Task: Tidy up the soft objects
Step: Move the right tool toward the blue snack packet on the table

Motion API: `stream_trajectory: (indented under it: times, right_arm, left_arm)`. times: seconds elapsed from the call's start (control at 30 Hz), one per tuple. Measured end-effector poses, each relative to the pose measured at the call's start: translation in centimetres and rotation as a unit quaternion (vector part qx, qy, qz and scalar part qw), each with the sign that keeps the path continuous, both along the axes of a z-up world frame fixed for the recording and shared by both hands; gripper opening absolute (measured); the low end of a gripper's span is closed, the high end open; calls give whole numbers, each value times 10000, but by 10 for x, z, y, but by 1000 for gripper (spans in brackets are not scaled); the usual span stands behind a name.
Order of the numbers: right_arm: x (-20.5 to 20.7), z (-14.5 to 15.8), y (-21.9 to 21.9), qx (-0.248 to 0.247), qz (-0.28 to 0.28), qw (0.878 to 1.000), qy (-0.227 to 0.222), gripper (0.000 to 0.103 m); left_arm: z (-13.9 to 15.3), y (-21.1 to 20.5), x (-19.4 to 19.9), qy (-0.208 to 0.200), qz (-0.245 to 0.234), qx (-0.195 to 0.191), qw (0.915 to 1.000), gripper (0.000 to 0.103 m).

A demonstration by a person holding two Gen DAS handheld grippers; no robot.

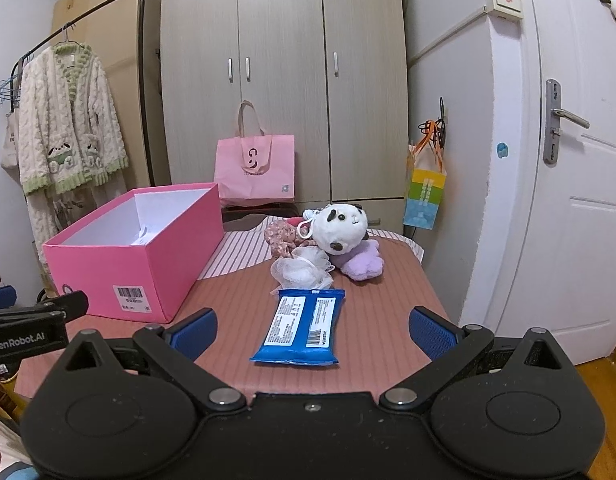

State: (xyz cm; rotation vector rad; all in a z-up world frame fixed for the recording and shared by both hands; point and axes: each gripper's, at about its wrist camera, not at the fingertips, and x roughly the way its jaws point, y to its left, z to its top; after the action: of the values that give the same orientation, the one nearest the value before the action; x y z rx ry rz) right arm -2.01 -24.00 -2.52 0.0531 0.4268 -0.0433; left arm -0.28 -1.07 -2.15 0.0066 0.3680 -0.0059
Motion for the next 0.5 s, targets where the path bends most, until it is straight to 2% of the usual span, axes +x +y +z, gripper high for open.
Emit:
stream_trajectory:
  times: [0.2, 0.3, 0.5]
  right_arm:
    - [3, 12, 4, -324, -26, 9993, -210, 103]
    - [10, 16, 2, -454, -28, 9988, -190, 103]
    - [16, 24, -8, -361, 169, 9991, -127, 103]
  left_arm:
    - [17, -2, 2, 223, -298, -211, 9991, 103]
    - [22, -5, 3, 180, -276, -79, 9994, 103]
    - [34, -4, 7, 146, -298, 89, 9994, 103]
